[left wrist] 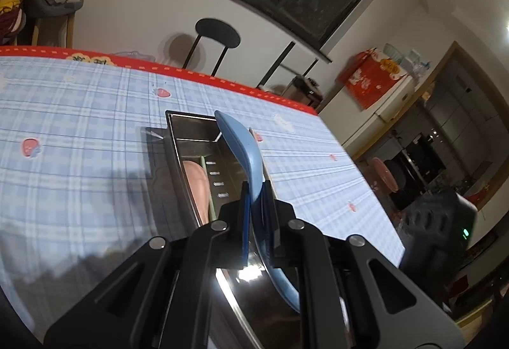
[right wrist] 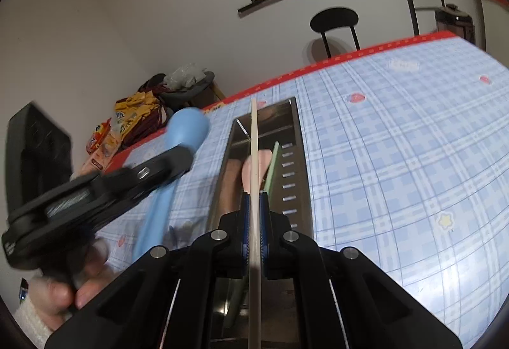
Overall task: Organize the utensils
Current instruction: 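Carry the blue spoon with the left tool while the right tool carries the cream chopstick to the tray, then open both tools to drop the spoon and chopstick into the tray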
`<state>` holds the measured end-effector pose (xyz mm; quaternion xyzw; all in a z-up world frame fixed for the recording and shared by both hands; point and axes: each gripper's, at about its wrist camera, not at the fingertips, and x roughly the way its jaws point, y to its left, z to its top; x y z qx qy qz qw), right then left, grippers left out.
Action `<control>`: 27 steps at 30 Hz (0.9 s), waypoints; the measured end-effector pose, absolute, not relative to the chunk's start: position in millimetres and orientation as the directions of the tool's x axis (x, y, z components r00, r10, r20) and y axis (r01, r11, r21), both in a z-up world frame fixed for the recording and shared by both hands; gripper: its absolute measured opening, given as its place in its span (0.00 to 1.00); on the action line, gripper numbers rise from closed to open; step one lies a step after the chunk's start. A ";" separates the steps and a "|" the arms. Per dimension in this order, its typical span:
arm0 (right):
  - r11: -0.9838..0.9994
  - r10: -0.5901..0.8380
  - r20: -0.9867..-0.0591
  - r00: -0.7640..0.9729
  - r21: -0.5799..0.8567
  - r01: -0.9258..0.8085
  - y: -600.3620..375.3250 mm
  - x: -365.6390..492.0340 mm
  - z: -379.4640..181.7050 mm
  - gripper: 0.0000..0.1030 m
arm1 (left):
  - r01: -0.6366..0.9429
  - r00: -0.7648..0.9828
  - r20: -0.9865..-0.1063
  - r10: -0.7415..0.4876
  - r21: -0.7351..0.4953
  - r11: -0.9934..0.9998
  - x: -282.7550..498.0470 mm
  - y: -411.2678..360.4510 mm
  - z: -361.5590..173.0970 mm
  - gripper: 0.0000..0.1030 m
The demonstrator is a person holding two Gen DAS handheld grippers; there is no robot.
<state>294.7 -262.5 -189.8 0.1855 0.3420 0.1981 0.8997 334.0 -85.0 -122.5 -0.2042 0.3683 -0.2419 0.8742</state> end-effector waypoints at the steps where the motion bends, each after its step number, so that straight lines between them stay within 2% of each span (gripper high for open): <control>1: 0.849 0.484 -0.546 0.684 0.482 -0.215 -265.9 298.0 -194.0 0.06 | 0.266 0.609 -0.550 -0.571 -0.537 0.801 339.4 -85.7 -125.6 0.11; 9: 0.836 0.486 -0.532 0.693 0.515 -0.191 -274.7 303.3 -196.6 0.06 | 0.251 0.597 -0.610 -0.521 -0.475 0.843 363.3 -101.7 -143.3 0.11; 15: 0.827 0.498 -0.519 0.695 0.525 -0.201 -271.2 303.6 -198.1 0.06 | 0.238 0.607 -0.623 -0.494 -0.451 0.860 367.7 -99.1 -142.9 0.11; 19: 0.840 0.476 -0.507 0.719 0.504 -0.200 -272.2 300.1 -191.8 0.09 | 0.240 0.615 -0.627 -0.479 -0.430 0.870 366.7 -94.9 -136.5 0.19; 23: 0.855 0.434 -0.489 0.756 0.488 -0.175 -279.8 294.7 -185.2 0.41 | 0.249 0.635 -0.608 -0.476 -0.422 0.872 358.9 -86.9 -122.5 0.28; 27: 0.880 0.392 -0.484 0.783 0.447 -0.164 -281.1 287.6 -177.9 0.69 | 0.266 0.664 -0.595 -0.452 -0.377 0.887 339.9 -77.0 -105.9 0.49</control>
